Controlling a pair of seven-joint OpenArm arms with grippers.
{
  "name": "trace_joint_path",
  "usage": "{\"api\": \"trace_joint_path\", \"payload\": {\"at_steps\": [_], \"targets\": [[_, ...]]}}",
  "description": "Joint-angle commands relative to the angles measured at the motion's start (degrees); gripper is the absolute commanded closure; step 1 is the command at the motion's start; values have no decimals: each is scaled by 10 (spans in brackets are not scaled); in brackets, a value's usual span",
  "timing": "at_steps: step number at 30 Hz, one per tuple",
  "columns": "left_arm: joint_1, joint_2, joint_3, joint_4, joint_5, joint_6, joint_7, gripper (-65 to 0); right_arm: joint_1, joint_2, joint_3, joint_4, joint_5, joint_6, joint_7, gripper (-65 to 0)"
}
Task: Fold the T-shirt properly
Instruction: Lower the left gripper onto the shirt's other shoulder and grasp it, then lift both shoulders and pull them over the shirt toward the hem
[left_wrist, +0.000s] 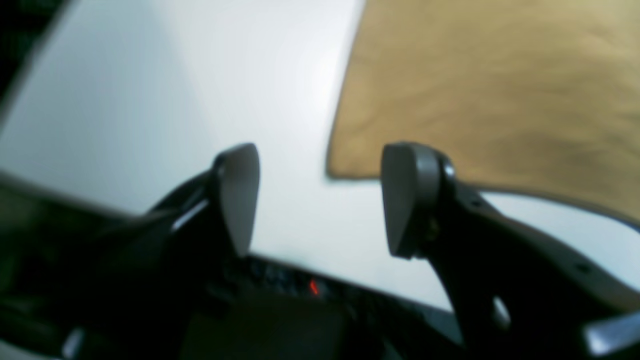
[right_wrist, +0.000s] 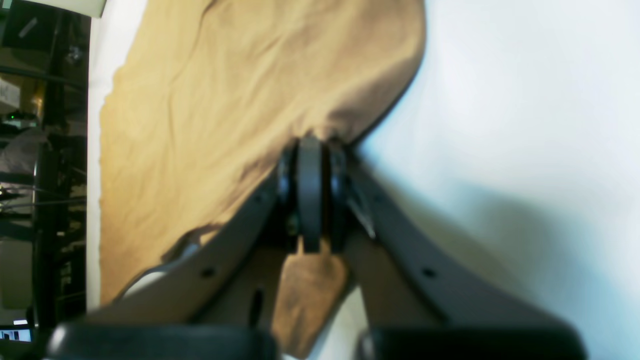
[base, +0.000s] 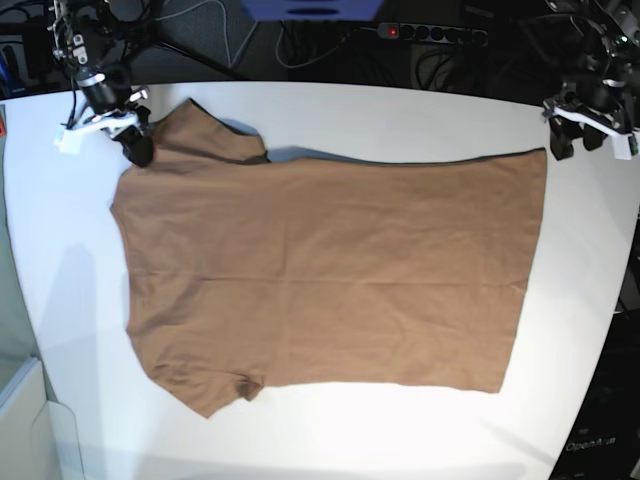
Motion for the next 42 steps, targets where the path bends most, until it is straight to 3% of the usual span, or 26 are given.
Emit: {"api": "trace_joint_path", "payload": {"at_steps": [1,8,17,25,27,34,37,42], "targets": [[-10,-22,-12,-12,-12,-3,-5,-372,-1,7,4,7,8,8,9,-4],[-39,-52,-12,-122,-12,-3,6,-372,-1,15,3,7,8,8,9,-4],[-50,-49,58,-124,-12,-3,7,-371,-1,15,3,7,8,8,9,-4],[-52,-47,66,-130,-13,-3,6,-371,-1,15,3,7,8,8,9,-4],[-52,-47,66,-130,-13,-3,6,-339,-1,15,3,7,8,8,9,-4],[-58,-47,66,-130,-7,-3,9,-84,-1,14,3,7,8,8,9,-4],[-63,-46,66,-130,19,-3,7,-47,-1,14,3,7,8,8,9,-4],[-84,-46,66,-170,34,-3,7,-41,-1,15,3,7,8,8,9,-4]]}}
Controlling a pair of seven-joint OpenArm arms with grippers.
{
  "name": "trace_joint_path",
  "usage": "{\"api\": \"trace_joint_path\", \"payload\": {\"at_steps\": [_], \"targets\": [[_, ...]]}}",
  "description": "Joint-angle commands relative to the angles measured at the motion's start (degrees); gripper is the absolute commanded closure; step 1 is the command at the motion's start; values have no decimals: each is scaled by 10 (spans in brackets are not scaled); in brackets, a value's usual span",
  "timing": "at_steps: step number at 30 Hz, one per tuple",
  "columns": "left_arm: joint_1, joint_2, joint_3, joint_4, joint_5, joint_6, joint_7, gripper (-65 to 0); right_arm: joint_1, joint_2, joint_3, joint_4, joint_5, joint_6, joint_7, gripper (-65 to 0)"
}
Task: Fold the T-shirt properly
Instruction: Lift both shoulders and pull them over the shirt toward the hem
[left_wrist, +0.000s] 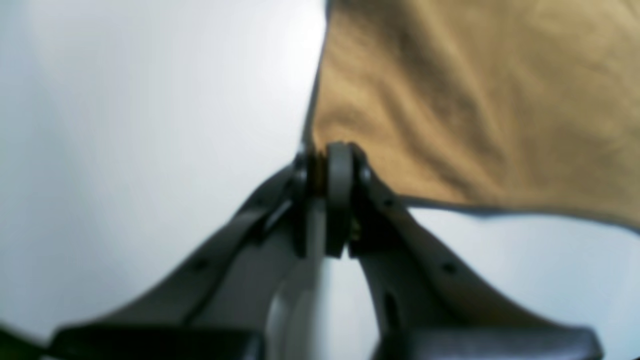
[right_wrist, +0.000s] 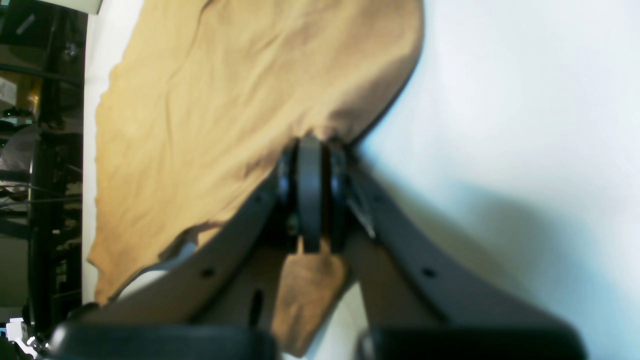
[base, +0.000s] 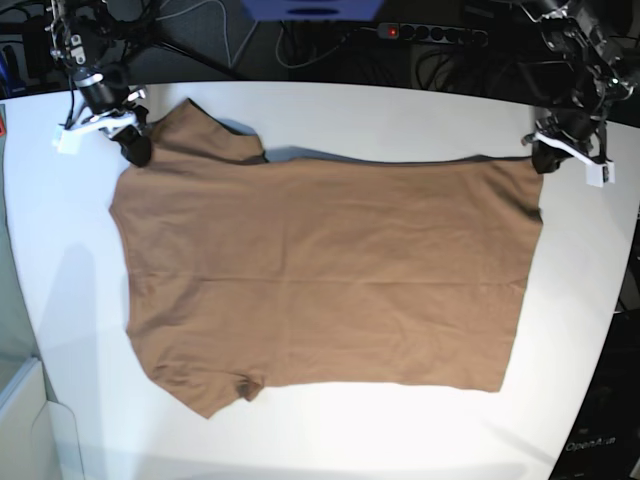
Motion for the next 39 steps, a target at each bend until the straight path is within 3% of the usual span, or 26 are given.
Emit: {"api": "trace_joint_path", "payload": {"at_steps": [1,9,14,20,34,39], "targets": [[-1,-5,-1,-5,15,3,18,-37,-1,7,3,7,8,8,10,-4],[3,9,-1,38,11,3,24,-26,-1,10,2,8,3,8,10,-4],[17,23,-3,93,11,3,24,-26,-1,5,7,26,-79,8,14,-4],[17,23,-3,102,11,3,24,-26,-1,-1,9,54,-137,8,15,-6],[7,23,-3,155,10,3,25,-26,32,15,9,63,-141,7,15,-6],[-27,23,-4,162,11,3,75,-26,59,23,5,62,-141,6,11,-6]]}}
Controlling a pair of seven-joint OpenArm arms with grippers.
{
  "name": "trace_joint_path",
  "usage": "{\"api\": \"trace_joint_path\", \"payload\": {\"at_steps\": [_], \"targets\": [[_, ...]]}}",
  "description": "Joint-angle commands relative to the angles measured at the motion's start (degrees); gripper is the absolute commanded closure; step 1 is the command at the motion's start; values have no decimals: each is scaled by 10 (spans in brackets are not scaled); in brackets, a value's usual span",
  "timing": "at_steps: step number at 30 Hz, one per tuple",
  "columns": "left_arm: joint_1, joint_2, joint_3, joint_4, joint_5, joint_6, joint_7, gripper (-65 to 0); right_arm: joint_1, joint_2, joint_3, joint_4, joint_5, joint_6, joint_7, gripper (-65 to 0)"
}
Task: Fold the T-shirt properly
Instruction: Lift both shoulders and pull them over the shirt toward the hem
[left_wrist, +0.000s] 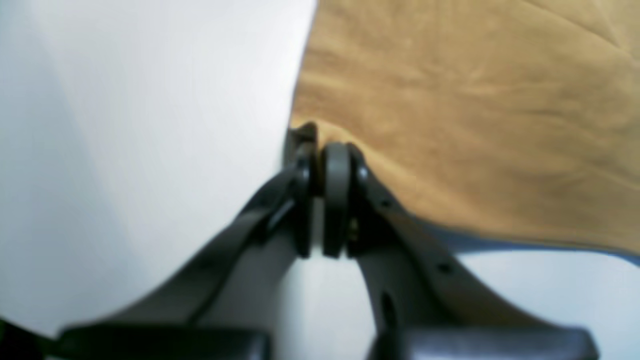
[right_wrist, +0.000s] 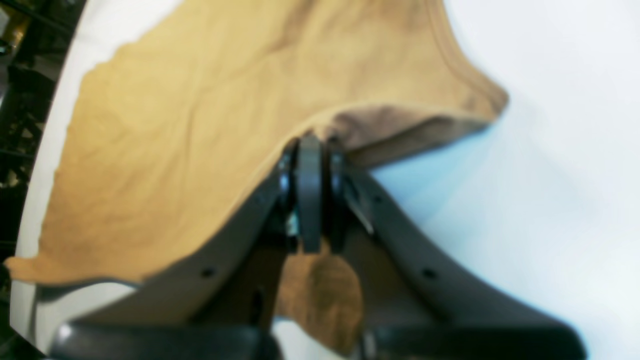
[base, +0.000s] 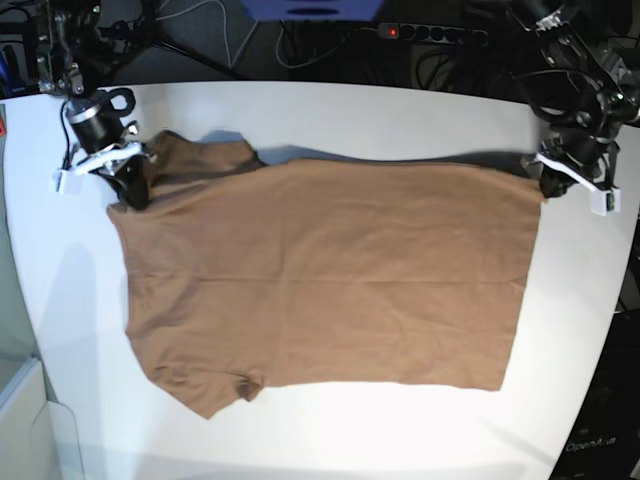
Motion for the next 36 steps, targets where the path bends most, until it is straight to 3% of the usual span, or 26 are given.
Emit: {"api": "trace_joint_path", "payload": {"at_steps": [1,23,36], "targets": [[-9,-8,-3,12,-9,-1,-8,-26,7,9,3,8,3,6,12,-6],[-153,-6,1,-30,-5,-1,15,-25,168,9,0,-62,2,6,-51,-6],[-243,-9,1,-81,-5,-1,16,-25,254,-12,1,-87,-23,6,-103,-6]]}}
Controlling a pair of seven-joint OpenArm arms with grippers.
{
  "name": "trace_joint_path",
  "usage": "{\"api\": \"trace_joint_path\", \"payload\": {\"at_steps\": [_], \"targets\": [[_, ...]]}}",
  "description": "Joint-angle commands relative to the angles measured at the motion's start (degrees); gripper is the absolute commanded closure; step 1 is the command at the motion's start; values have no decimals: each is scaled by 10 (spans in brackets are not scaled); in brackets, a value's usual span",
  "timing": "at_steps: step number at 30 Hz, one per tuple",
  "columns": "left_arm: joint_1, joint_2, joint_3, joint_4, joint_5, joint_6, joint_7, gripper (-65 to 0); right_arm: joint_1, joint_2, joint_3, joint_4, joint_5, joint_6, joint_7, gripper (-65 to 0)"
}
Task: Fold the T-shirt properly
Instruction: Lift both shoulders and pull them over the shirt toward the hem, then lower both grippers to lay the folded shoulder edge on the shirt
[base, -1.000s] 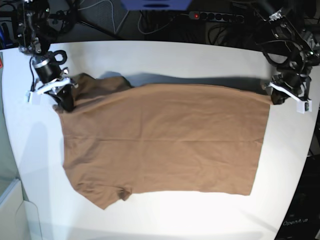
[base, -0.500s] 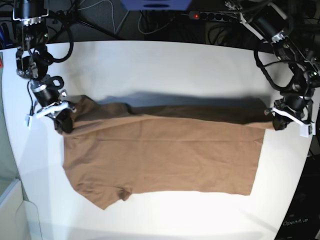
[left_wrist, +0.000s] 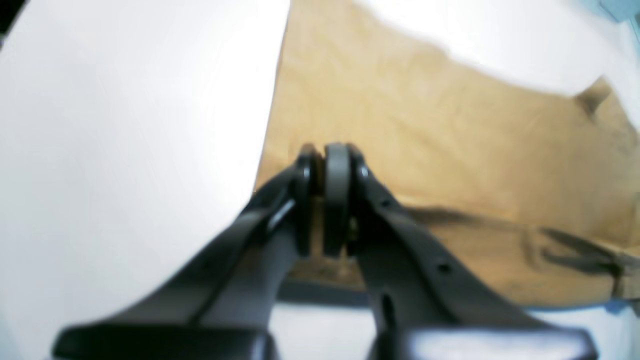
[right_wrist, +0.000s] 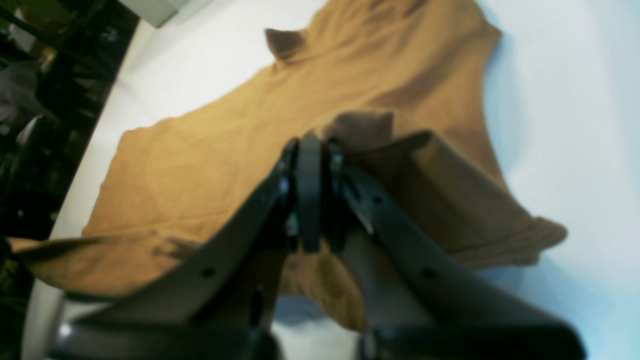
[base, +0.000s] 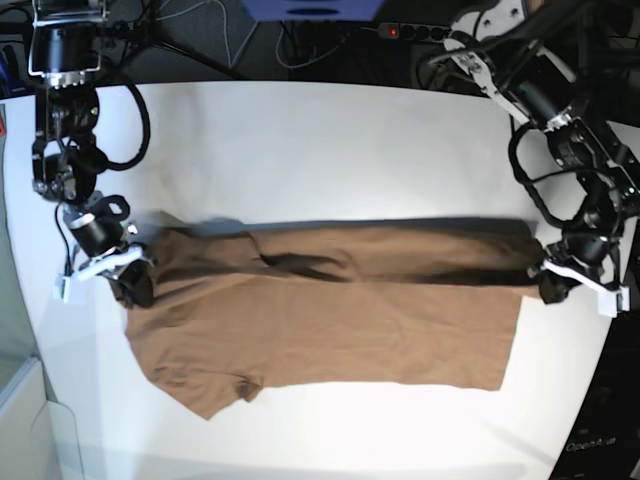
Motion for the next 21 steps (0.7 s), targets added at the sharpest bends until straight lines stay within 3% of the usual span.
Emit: {"api": "trace_joint_path", "payload": {"at_steps": [1,7,10,15,21], "targets": [[-16,-7,1,9,-14,-2,-16,-25,14,-1,4,1,-5,5,13,-6],[-54,-14,2,-14,-14,-2,-16,-25,42,-25,4,-32,-61,5,13,-6],[-57,-23,2,-41,-14,-2,-19,-25,60,-26,4,-52,-65,5,13,-6],[-57,-28,2,-94,-14,-2,-73,-25,100,-25,-13,-89,-65,5,13,-6],[-77,-47,2,-129,-14,-2,-85,-25,136,-25,-23,-132,-65,5,13,-6]]}}
